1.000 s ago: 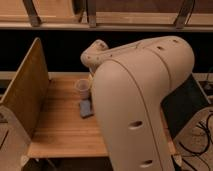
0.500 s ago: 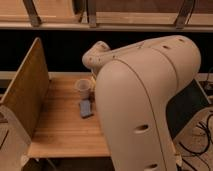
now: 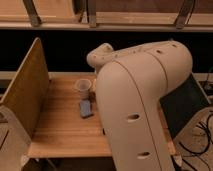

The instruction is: Place the pepper in the ceramic bowl

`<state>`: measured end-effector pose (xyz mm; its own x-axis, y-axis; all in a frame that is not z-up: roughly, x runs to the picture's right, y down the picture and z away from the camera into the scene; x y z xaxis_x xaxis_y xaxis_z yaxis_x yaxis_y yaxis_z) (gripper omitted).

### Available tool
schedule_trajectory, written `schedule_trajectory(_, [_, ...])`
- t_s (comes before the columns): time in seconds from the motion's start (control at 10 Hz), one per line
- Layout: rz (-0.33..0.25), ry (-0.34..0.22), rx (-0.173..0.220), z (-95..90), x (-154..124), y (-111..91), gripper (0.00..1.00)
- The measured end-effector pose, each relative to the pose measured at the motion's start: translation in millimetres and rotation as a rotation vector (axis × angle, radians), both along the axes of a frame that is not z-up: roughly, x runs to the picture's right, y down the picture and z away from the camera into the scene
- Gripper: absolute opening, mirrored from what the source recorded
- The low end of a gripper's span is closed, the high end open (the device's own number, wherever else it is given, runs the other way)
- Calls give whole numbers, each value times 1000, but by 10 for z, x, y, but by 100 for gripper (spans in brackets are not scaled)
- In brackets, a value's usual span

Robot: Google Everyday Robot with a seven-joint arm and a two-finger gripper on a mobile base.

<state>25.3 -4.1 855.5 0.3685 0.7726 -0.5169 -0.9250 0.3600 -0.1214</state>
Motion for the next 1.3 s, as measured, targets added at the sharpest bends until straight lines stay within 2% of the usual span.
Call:
schedule_trajectory(0.2, [25,71,-59,-73,343,124,80])
schedule_trajectory(0.4, [31,126,-81,-200,547,151,80])
schedule_trajectory(0.6, [35,165,-112,-376,719,268,80])
schedule_trajectory(0.7, [38,180,-135,-474,799,388,80])
schedule_trajectory(1.0, [69,214,-226,-822,1047,932,80])
schedule_trajectory(1.2, [84,229,-261,-949,1143,1121,80])
schedule_trajectory(1.3, [82,228,-260,-948,1136,1118,80])
